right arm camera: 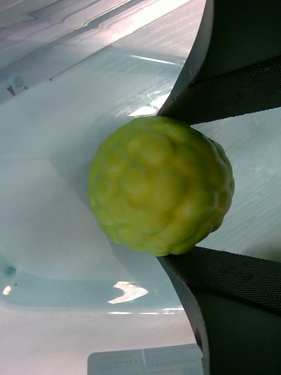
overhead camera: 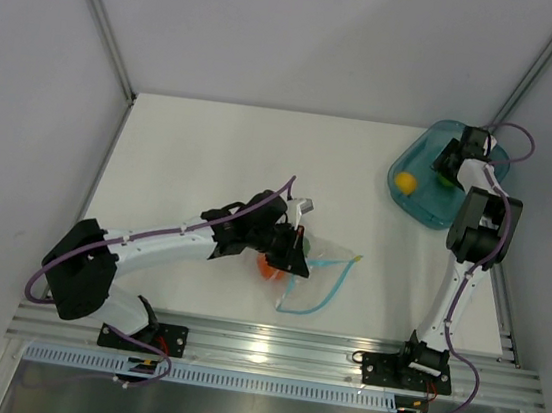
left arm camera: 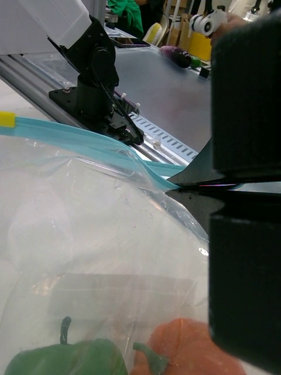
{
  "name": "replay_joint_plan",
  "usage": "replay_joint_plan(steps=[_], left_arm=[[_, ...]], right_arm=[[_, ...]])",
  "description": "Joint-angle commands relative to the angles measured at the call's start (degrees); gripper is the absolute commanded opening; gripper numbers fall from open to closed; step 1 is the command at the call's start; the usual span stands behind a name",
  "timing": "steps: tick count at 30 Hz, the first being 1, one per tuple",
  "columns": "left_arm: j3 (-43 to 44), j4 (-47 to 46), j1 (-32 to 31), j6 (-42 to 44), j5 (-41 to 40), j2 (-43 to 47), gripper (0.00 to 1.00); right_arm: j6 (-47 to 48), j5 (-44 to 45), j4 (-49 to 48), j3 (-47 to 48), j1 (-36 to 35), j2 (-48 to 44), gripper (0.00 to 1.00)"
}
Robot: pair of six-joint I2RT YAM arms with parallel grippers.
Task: Place the food in the zip-top bag and seal the zipper
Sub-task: Pick up the fake fruit from the bin, then place the fake fruit in the zipper food storage bag.
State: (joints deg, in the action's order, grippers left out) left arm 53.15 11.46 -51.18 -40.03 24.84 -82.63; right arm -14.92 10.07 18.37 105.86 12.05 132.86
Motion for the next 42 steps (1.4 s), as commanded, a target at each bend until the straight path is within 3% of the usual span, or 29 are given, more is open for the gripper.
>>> replay_joint_plan(steps=[1, 6, 11, 15, 21, 24, 29, 33, 42], left_arm=[[2.1, 1.1, 0.5, 0.0, 1.3, 0.9, 0.00], [3.2, 2.1, 0.5, -1.2, 2.2, 2.2, 0.01], [7.3, 5.2, 0.5, -2.0, 1.6, 1.9, 0.01], [8.3, 5.1, 0.5, -4.9, 1.7, 2.6, 0.00], [9.9, 6.1, 0.5, -6.6, -1.2, 3.6, 0.00], [11.6, 7.1, 0.5, -7.0, -2.0, 2.8, 0.01], [14.7, 8.3, 0.5, -6.7, -2.7, 1.3, 0.01], [16.5, 9.4, 0.5, -6.2, -2.3, 0.0, 0.01], [18.3, 9.5, 0.5, -6.5, -0.9, -1.1, 0.01]], right_arm=[[0.9, 0.2, 0.3, 1.7, -0.9, -3.2, 0.21], [-3.6, -1.7, 1.9, -4.5, -3.6, -13.0, 0.20], [-7.1, -8.6, 2.8, -15.0, -9.4, -32.0, 0.21], [-8.8, -11.4, 4.6, -28.3, -18.4, -46.7, 0.22], [-9.2, -8.2, 11.9, -40.1, -33.0, -67.2, 0.22], [-11.3, -11.4, 14.5, -43.7, -38.1, -77.0, 0.22], [-14.0, -8.5, 20.9, -49.0, -48.4, -91.1, 0.22], [-17.1, -19.2, 20.9, -53.9, -50.4, -95.4, 0.23], [-19.1, -18.7, 18.6, -59.7, -54.9, -96.4, 0.28]])
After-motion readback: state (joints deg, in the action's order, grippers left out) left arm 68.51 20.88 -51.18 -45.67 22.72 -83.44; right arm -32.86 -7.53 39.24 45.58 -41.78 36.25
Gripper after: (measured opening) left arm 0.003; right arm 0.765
